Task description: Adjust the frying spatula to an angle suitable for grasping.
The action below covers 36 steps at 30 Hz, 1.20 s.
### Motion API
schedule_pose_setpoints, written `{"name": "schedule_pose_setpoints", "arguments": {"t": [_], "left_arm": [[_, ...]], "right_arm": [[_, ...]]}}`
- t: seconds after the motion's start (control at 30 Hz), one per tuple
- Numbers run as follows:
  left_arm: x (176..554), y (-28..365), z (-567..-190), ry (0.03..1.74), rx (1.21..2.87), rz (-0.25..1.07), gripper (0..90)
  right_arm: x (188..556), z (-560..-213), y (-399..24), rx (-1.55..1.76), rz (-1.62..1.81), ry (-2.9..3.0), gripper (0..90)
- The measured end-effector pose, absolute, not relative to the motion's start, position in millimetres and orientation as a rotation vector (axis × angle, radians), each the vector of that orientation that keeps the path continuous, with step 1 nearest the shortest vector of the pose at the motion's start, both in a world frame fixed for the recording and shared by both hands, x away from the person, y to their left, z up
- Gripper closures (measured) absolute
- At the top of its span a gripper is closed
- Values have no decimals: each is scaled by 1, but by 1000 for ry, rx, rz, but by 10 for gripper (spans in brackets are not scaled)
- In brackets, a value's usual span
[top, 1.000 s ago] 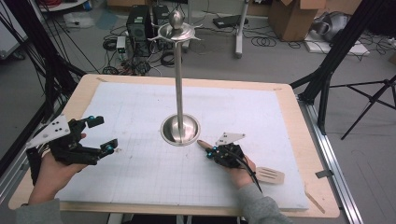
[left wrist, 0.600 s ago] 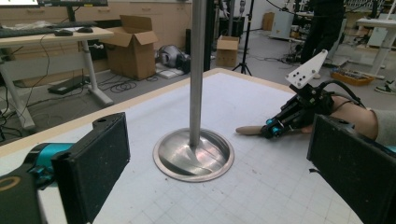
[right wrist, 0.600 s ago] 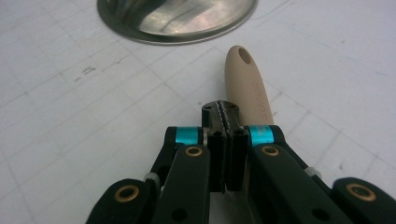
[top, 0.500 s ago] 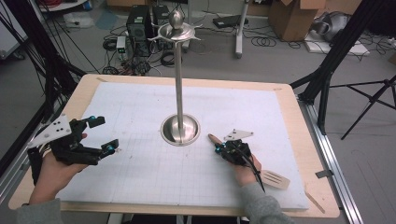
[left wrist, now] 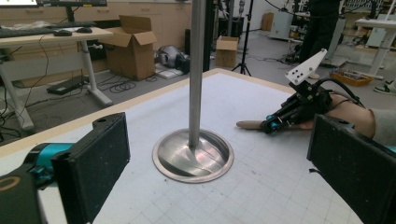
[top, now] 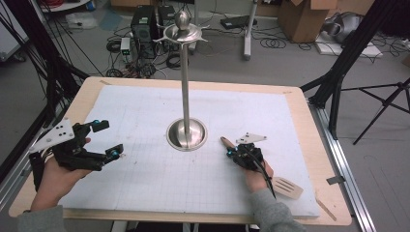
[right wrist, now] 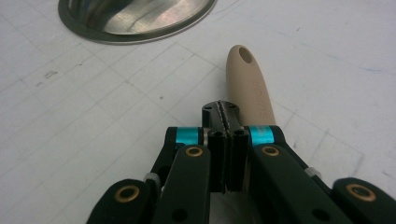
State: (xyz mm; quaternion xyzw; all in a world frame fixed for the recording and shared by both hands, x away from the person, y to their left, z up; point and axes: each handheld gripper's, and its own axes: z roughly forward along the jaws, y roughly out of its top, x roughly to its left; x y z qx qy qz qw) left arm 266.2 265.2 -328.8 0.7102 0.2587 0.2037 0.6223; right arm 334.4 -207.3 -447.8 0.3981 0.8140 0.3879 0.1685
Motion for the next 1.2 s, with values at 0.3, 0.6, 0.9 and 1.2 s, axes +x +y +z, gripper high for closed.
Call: {"name": "schedule_pose_setpoints", "arguments": {"t": [0.3, 0.6, 0.9, 1.2], "left_arm": [[270, 263, -329, 589, 1630, 457, 63], [273, 258, -329, 580, 1642, 446, 63], [275, 253, -330, 576, 1651, 443, 63], [275, 256, -330, 576, 1643, 441, 63]], "right_arm": [[317, -400, -212, 1033, 1337, 2314, 900], [307, -374, -261, 1016, 1397, 2294, 900], [296, -377, -300, 1002, 1313, 2309, 900], [292, -382, -303, 922, 1292, 2358, 811]]}}
